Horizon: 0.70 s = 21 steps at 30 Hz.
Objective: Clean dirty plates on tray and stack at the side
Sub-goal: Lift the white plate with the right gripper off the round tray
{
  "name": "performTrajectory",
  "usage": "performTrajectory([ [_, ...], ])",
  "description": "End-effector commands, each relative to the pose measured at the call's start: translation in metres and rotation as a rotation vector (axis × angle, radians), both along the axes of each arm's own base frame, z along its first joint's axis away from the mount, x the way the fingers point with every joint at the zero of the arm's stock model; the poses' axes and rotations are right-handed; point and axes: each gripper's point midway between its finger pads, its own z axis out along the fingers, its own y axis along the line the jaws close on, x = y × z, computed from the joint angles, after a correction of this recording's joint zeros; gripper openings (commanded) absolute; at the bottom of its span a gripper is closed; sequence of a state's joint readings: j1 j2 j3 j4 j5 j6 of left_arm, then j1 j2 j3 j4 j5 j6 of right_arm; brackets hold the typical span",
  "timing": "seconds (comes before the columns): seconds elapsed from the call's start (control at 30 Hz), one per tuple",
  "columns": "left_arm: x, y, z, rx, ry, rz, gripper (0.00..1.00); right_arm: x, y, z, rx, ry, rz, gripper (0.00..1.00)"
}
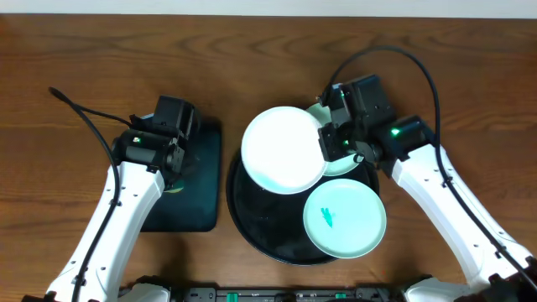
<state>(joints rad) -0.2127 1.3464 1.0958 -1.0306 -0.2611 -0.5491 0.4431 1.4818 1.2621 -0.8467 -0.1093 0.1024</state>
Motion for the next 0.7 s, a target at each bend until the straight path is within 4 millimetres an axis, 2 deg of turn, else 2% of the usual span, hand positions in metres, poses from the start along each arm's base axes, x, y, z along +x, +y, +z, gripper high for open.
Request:
performTrajectory([
  [0.0, 0.002, 0.004, 0.003, 0.017, -0.009, 0.002, 0.07, 0.01, -0.009, 0.026, -0.169, -0.134, 0.017, 0.01],
  [0.13, 0.002, 0.004, 0.003, 0.016, -0.01, 0.002, 0.07, -0.001, -0.004, 0.036, -0.306, -0.187, 0.035, 0.01],
  [0.37, 0.003, 0.004, 0.003, 0.016, -0.011, 0.002, 0.07, -0.004, -0.008, 0.049, -0.5, -0.305, 0.02, 0.01],
  [0.67, 0.004, 0.003, 0.003, 0.015, -0.016, 0.002, 0.07, -0.022, 0.015, 0.072, -0.683, -0.483, 0.091, 0.01],
])
